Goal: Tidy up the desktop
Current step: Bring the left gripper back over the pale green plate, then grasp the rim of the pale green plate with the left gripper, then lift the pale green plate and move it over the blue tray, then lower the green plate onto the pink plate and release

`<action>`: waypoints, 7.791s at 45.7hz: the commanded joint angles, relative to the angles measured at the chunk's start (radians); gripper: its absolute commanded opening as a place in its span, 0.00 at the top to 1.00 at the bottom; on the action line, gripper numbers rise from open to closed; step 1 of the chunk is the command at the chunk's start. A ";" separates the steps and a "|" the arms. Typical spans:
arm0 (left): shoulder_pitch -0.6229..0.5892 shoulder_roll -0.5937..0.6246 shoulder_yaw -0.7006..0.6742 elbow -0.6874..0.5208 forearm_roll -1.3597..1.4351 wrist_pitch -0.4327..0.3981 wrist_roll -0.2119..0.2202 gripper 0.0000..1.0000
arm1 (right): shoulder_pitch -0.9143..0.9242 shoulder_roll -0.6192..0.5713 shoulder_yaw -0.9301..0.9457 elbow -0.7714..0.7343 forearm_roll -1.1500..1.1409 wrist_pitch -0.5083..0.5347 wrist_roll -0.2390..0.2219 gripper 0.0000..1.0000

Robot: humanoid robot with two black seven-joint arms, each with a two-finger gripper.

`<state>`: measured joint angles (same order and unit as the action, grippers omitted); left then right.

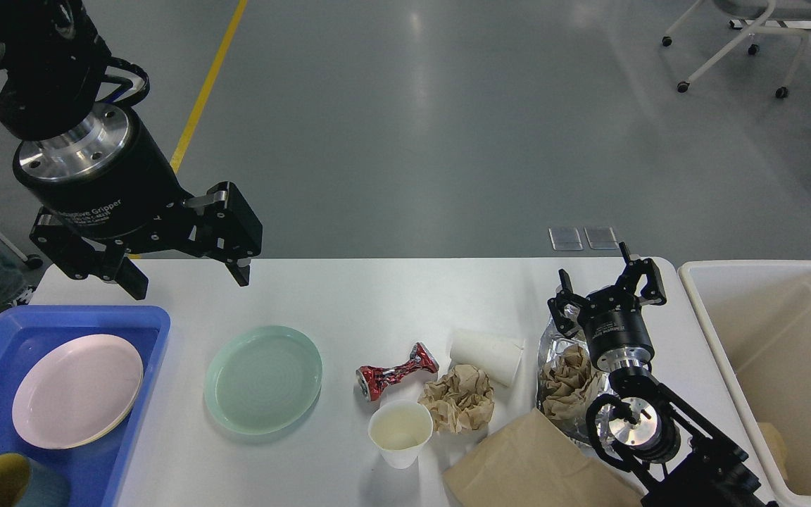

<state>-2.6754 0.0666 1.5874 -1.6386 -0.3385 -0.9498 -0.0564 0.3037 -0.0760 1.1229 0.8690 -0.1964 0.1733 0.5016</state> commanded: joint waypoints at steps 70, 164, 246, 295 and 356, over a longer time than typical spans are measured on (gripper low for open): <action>1.350 0.174 -0.357 0.519 -0.200 0.898 0.013 0.08 | 0.000 0.001 0.000 0.001 0.000 0.000 0.000 0.00; 1.375 0.202 -0.374 0.500 -0.330 0.843 0.013 0.99 | 0.000 0.001 0.000 -0.001 0.000 0.000 0.000 0.00; 0.088 0.351 0.135 -0.106 -0.094 0.284 0.013 1.00 | 0.002 0.001 0.000 -0.001 0.000 0.000 0.000 0.00; 1.379 0.852 -0.464 0.897 0.266 0.258 -0.019 1.00 | 0.000 0.001 0.000 -0.001 0.000 0.000 0.000 0.00; 1.608 0.697 -0.526 1.013 0.227 0.454 -0.022 0.19 | 0.000 0.001 0.000 -0.001 0.000 0.000 0.000 0.00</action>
<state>-1.0661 0.7651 1.0618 -0.6246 -0.1120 -0.5333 -0.0807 0.3037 -0.0752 1.1229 0.8683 -0.1964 0.1734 0.5016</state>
